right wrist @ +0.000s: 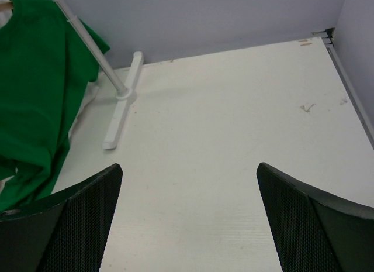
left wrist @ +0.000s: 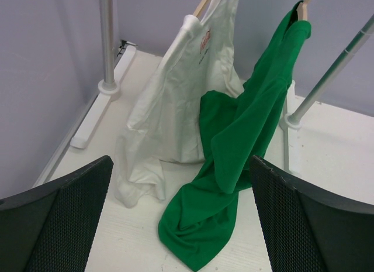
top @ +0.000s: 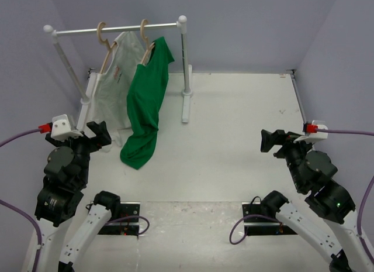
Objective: Place the t-shirt on the hanger
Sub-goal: Reset both arms
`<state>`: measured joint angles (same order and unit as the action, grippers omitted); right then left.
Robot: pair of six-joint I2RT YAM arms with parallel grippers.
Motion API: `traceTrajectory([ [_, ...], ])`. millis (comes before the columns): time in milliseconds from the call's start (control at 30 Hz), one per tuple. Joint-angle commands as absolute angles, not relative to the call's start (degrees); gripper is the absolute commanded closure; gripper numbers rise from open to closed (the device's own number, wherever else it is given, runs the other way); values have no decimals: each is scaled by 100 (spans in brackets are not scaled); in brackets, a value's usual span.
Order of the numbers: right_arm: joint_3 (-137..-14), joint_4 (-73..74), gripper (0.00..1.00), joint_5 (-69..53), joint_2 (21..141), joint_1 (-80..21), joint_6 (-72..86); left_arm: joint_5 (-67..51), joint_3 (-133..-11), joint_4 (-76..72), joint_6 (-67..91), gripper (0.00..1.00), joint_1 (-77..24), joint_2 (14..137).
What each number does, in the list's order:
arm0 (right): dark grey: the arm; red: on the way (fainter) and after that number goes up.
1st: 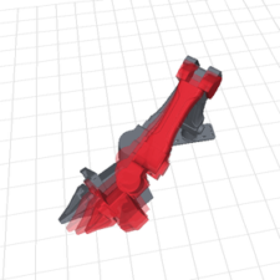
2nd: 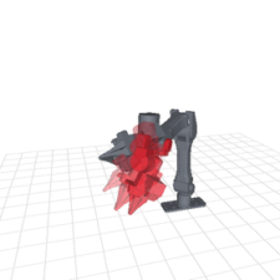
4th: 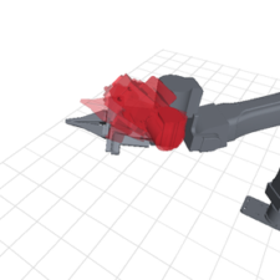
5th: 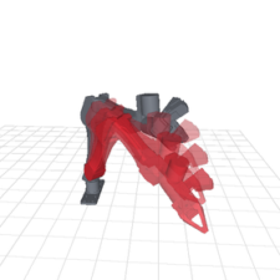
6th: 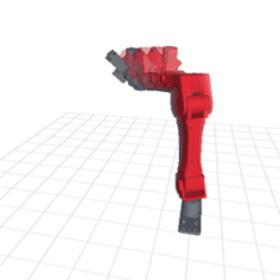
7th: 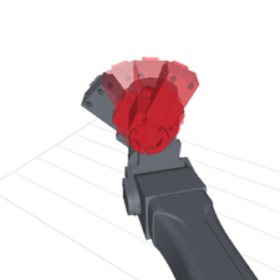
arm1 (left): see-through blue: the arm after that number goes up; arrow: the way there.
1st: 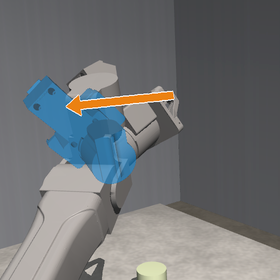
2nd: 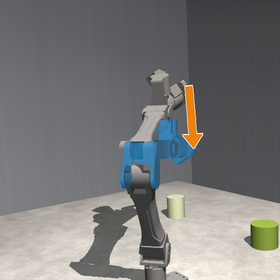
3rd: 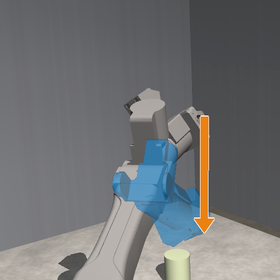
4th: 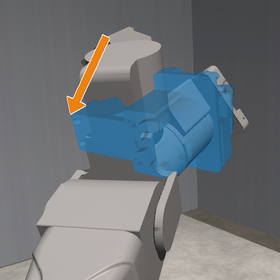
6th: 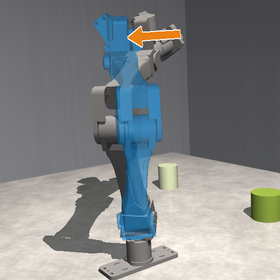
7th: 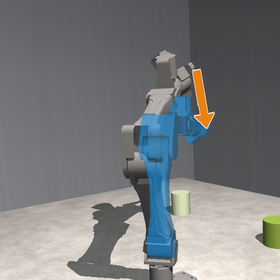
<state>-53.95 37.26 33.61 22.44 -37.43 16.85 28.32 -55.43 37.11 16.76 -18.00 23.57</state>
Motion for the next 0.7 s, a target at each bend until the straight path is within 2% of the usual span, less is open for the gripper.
traceTrajectory([
  [0,-5303,3773,1,3547,2128,-3735,1742,2700,-5403,3425,1499,0,-1767,2399],
  [667,-5201,3754,1,3718,2011,-3735,1882,2603,-4698,2852,1583,0,-1767,2418],
])
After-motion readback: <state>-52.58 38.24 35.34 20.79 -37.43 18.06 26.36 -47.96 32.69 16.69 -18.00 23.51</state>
